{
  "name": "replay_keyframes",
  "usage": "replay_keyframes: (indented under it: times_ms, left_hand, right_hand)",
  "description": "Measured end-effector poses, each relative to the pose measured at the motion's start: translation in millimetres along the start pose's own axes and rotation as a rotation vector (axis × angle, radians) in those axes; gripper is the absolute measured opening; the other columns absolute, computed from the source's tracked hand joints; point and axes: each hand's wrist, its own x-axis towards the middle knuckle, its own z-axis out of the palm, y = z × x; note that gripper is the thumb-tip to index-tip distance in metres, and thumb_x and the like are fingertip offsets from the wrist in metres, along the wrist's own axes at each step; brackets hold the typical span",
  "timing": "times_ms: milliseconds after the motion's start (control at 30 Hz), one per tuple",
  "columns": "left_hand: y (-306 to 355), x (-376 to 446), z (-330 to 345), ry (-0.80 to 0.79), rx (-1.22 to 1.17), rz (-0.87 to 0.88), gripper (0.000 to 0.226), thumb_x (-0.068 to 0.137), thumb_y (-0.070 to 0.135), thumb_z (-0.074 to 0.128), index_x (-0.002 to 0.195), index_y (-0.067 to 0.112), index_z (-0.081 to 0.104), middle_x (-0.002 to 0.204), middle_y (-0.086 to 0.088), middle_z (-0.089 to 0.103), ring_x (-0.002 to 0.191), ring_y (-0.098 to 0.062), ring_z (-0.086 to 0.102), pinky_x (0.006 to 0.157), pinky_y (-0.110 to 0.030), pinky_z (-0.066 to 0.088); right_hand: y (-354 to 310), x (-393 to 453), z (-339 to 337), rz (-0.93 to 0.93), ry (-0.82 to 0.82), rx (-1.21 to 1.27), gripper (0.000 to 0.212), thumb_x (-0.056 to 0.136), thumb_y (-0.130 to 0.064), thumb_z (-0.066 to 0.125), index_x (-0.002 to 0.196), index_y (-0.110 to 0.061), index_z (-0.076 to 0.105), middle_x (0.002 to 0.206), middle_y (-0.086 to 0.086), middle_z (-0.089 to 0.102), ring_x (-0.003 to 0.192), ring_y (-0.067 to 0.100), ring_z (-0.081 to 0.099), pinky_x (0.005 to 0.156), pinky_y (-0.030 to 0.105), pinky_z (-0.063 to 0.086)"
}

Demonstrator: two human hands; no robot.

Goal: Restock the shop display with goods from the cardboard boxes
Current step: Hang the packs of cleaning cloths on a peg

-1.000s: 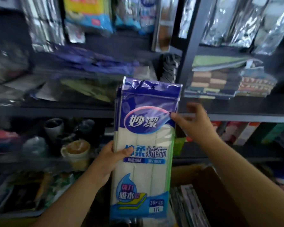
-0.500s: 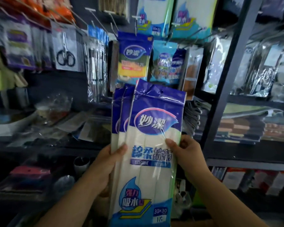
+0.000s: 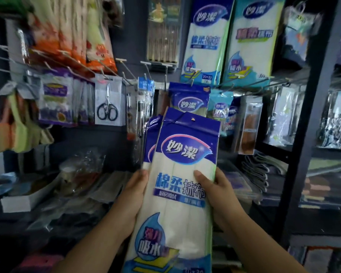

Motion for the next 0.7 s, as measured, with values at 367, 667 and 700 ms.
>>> replay_keyframes:
  times_ms: [367, 667, 700]
  left_hand:
    - [44, 35, -14, -0.189, 0.029, 0.149, 0.031, 0.087, 0.035, 0.053, 0.115, 0.023, 0.057, 0.08, 0.008, 0.075, 0.07, -0.008, 0.072, 0.054, -0.021, 0.054]
    - [111, 78, 17, -0.244, 0.008, 0.296, 0.034, 0.077, 0.016, 0.069, 0.109, 0.024, 0.061, 0.092, -0.005, 0.076, 0.081, -0.027, 0.073, 0.068, -0.039, 0.056]
    - [121, 83, 22, -0.242, -0.001, 0.326, 0.031, 0.078, 0.015, 0.068, 0.108, 0.024, 0.061, 0.09, -0.005, 0.076, 0.079, -0.027, 0.073, 0.067, -0.039, 0.056]
  right_hand:
    - [-27, 33, 40, -0.246, 0.123, -0.065, 0.026, 0.085, -0.008, 0.069, 0.109, -0.015, 0.06, 0.092, 0.005, 0.075, 0.079, 0.024, 0.073, 0.07, 0.04, 0.059]
    - [-118, 71, 43, -0.307, 0.027, 0.049, 0.037, 0.098, -0.037, 0.049, 0.11, -0.006, 0.065, 0.101, 0.02, 0.072, 0.091, 0.034, 0.07, 0.082, 0.05, 0.057]
    - [-128, 79, 43, -0.333, 0.04, 0.046, 0.036, 0.099, -0.033, 0.049, 0.11, -0.002, 0.065, 0.102, 0.022, 0.071, 0.089, 0.035, 0.069, 0.082, 0.049, 0.056]
